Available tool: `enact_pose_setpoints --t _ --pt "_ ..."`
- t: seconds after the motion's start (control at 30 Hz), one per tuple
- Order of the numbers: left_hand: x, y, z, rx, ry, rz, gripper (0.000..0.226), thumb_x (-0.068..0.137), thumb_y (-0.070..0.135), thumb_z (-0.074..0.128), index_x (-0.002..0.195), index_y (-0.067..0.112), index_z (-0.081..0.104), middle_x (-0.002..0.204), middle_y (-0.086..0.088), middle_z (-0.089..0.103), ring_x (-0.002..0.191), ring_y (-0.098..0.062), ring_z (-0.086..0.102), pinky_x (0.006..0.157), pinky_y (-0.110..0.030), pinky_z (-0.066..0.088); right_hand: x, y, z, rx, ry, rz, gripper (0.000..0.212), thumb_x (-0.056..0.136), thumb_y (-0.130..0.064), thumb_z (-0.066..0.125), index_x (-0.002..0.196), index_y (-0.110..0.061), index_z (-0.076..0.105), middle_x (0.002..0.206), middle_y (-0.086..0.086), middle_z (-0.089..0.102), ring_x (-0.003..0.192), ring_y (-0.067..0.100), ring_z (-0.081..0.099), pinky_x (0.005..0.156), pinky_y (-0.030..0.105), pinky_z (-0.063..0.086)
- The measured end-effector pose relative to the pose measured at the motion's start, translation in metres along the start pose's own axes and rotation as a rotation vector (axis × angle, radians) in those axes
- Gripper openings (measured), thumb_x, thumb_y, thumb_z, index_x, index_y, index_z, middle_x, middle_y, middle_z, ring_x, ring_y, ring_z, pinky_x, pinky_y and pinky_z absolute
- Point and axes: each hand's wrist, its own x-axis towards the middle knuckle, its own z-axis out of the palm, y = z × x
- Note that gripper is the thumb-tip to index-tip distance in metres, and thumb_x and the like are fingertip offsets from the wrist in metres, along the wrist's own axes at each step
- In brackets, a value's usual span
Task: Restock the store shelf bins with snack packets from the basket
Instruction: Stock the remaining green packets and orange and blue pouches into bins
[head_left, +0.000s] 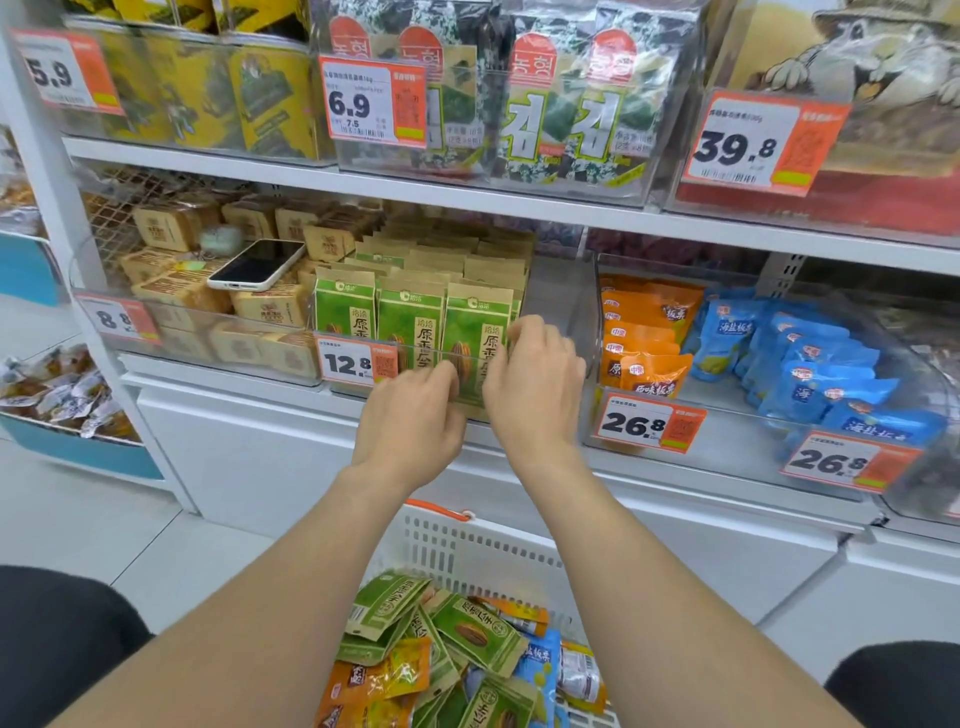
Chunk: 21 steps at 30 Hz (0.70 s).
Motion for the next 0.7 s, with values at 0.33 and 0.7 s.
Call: enact_pose_setpoints --t 0.33,0.7 --pt "-0.057 -0.022 0.022 0.221 -0.704 -0.227 0.018 0.095 0.024 0.055 0.107 0.023 0.068 0.11 -0.003 0.066 0.102 -0.03 0.066 0.079 -0.035 0.049 -0.103 0.036 0.031 0.084 -0.588 -0.247 0.013 0.08 -0.011 0.055 0.089 -0.021 0.056 0.097 0.0 0.057 0.101 0.024 0.05 0.071 0.038 0.047" --pt "-0.153 -0.051 0.066 0.305 -1.193 -0.202 0.058 0.075 0.05 0.088 0.118 0.023 0.057 0.123 -0.001 0.064 0.112 -0.025 0.065 0.091 -0.038 0.056 -0.146 0.051 0.053 -0.193 -1.109 -0.373 0.023 0.09 -0.015 0.053 0.104 -0.017 0.07 0.113 0.013 0.068 0.104 0.035 0.064 0.081 0.042 0.056"
